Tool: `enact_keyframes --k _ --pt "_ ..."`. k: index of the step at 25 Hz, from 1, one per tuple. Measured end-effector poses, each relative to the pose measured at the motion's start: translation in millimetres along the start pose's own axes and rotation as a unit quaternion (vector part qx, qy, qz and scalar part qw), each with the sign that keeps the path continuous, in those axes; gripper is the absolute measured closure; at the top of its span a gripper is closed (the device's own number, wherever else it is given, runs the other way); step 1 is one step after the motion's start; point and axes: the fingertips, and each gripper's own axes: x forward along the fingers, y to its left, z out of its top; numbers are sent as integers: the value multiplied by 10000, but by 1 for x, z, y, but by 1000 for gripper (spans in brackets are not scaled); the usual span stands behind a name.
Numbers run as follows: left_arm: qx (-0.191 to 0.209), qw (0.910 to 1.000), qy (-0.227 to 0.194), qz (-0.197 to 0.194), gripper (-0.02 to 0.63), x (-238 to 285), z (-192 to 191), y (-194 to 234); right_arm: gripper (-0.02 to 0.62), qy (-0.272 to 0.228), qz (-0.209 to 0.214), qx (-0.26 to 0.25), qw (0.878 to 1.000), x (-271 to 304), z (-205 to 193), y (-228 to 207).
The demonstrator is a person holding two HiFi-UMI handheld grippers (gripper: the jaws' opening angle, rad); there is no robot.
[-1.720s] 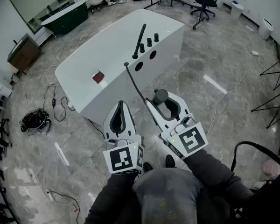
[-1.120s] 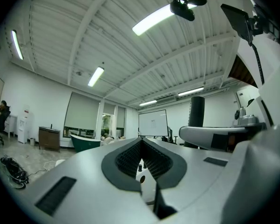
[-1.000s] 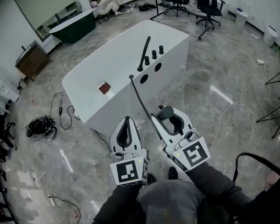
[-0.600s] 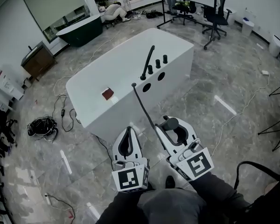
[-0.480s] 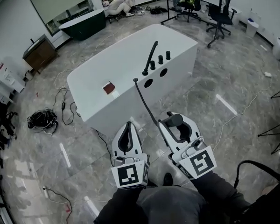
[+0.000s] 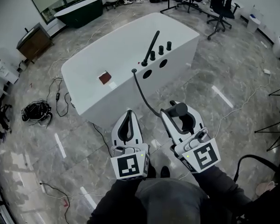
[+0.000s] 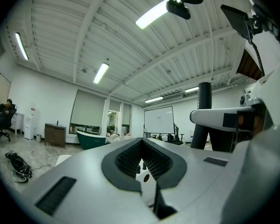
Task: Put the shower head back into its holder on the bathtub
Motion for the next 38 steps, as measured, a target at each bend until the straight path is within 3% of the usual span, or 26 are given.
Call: enact_keyframes --k 11,22,38 --pt "-168 9996 125 -169 604 50 -22 50 460 124 -56 26 9999 74 -24 3" --pt "-386 9983 176 -393 604 81 -27 74 461 293 -305 -14 9991 113 -38 -3" --pt "-269 9987 350 -247 604 143 -45 59 460 323 -59 15 9995 137 -54 -50"
